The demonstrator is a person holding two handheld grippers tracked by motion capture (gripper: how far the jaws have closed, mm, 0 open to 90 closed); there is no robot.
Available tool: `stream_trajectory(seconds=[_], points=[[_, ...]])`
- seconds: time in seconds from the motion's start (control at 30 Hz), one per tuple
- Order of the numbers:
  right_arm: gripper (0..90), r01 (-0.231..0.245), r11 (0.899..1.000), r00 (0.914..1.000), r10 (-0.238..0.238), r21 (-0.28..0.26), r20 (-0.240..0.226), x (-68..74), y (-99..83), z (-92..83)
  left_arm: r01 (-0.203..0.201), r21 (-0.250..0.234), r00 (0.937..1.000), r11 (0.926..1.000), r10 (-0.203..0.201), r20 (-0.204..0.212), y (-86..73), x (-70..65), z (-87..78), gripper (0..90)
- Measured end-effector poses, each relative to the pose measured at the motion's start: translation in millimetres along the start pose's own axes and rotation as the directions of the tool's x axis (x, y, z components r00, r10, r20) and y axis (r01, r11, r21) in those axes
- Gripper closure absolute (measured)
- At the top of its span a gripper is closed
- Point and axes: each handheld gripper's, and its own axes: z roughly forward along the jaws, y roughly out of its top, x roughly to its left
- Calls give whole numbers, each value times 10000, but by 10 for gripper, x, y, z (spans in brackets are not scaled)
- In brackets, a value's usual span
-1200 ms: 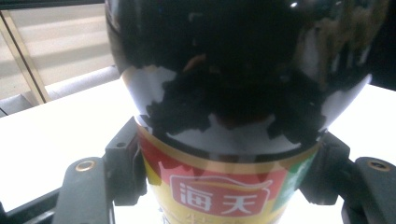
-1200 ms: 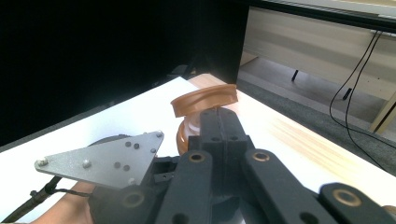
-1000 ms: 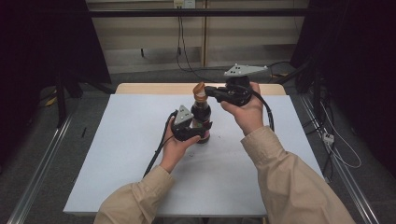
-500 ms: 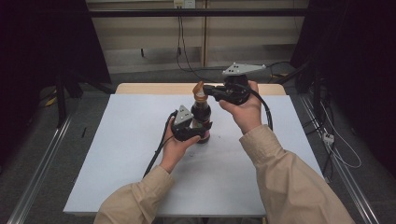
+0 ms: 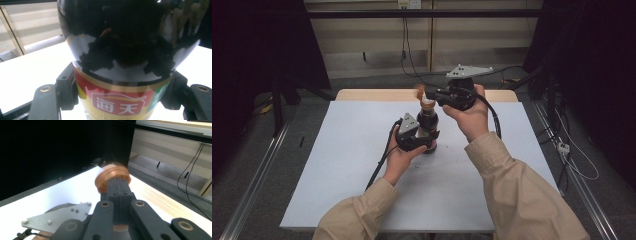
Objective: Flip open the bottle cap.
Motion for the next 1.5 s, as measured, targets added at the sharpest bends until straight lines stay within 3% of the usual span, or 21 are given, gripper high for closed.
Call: stream_trajectory(seconds=[0.47,0.63,0.73,0.77,1.0,1.07,1.23,1.33,1.5], points=[[898,-340,9993,9992,336,-167,-209,-45,-79,-86,53,-55,10000,10000,-53,-18,-1,1,5,296],[784,-419,9991,9990,418,-70,-129,-59,-137,-147,185,-125,9997,9998,-187,-170,-1,-1,8,290],[705,-521,9986,9985,520,-90,-157,-72,-174,-187,459,-156,9989,9988,-458,21,-7,16,6,280],[687,-520,9986,9985,518,-108,-179,-75,-186,-203,517,-69,9983,9986,-515,291,-5,32,-4,272],[533,-469,9988,9988,467,-148,-132,-69,-305,-307,600,104,9974,9981,-604,401,55,80,-139,200],[488,-423,9990,9991,422,-168,-28,-63,-351,-331,402,219,9985,9990,-410,370,61,82,-178,195],[378,-472,9985,9987,477,-262,178,-54,-456,-383,619,469,9957,9970,-650,666,26,128,-274,170],[338,-457,9985,9986,464,-289,247,-34,-515,-415,410,530,9961,9978,-450,759,-4,124,-345,167],[300,-530,9979,9983,539,-380,233,-24,-636,-452,648,388,9941,9971,-679,844,15,136,-451,133]])
